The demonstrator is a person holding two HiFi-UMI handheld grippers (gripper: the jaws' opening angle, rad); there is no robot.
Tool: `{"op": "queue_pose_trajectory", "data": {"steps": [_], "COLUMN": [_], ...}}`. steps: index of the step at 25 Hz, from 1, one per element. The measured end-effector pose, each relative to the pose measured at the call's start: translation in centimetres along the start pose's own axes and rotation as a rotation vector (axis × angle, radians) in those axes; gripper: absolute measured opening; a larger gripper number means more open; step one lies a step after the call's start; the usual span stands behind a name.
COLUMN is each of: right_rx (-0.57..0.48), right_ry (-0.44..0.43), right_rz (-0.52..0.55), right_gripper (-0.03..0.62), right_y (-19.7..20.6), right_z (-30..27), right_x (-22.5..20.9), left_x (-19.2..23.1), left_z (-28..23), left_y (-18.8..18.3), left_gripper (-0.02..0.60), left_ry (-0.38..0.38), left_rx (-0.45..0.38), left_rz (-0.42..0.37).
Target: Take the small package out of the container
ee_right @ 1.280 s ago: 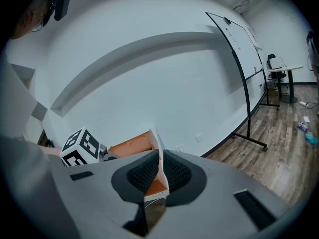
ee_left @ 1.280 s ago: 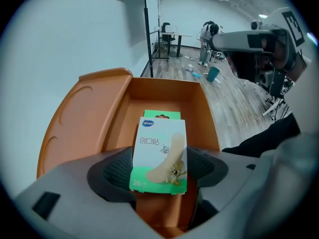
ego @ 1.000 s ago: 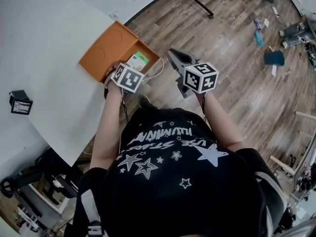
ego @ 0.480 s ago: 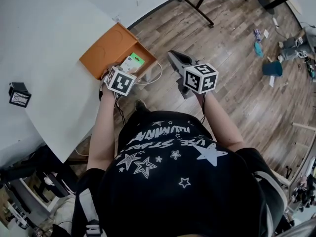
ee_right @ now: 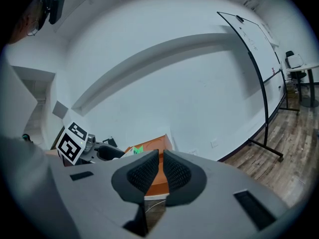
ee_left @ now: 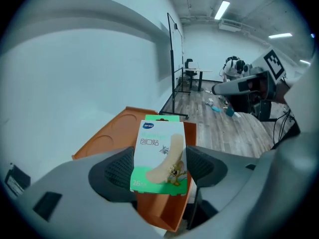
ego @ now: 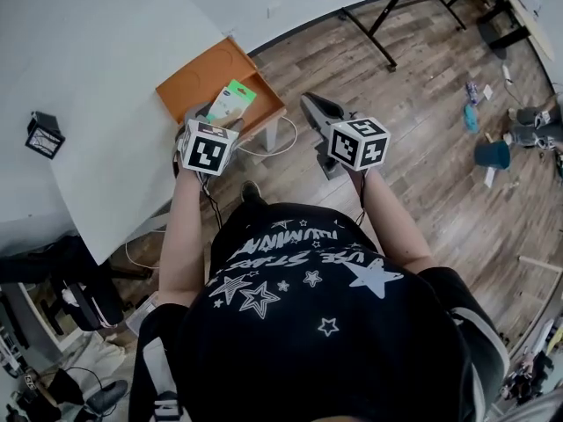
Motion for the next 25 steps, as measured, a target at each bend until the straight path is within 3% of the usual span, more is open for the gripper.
{"op": "queue_pose_trajectory", "data": {"steps": [9, 19, 25], "right_rx": [0.03, 0.104, 0.139], "right_ry": [-0.117, -0.232, -0.286], "right_rz": [0.033, 0.107, 0.119], "right_gripper": [0.057, 0.057, 0.055], "right_y": [1.9, 5.6, 7.9], "right_z": [4.0, 10.4, 13.1], "right_x": [2.3, 6.3, 8.6], "left_x": [-3.4, -10.9, -14.6], "left_z": [8.1, 17.5, 21.8], "left_y": [1.3, 6.6, 9.8], "left_gripper": [0.355, 0.355, 0.354], "left_ry": [-0.129, -0.26, -0.301], "left_rx": [-0.149, -0.246, -0.302], "left_rz": [0.184, 0.349, 0.459]}}
Point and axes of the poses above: the fingertips, and each gripper's own axes: z backward along the fingers, x to its left, y out of its underside, the point moved 4 cm from there along z, backward along the fingers, and after that the axes turned 1 degree about -x, right-handed, at the moved point
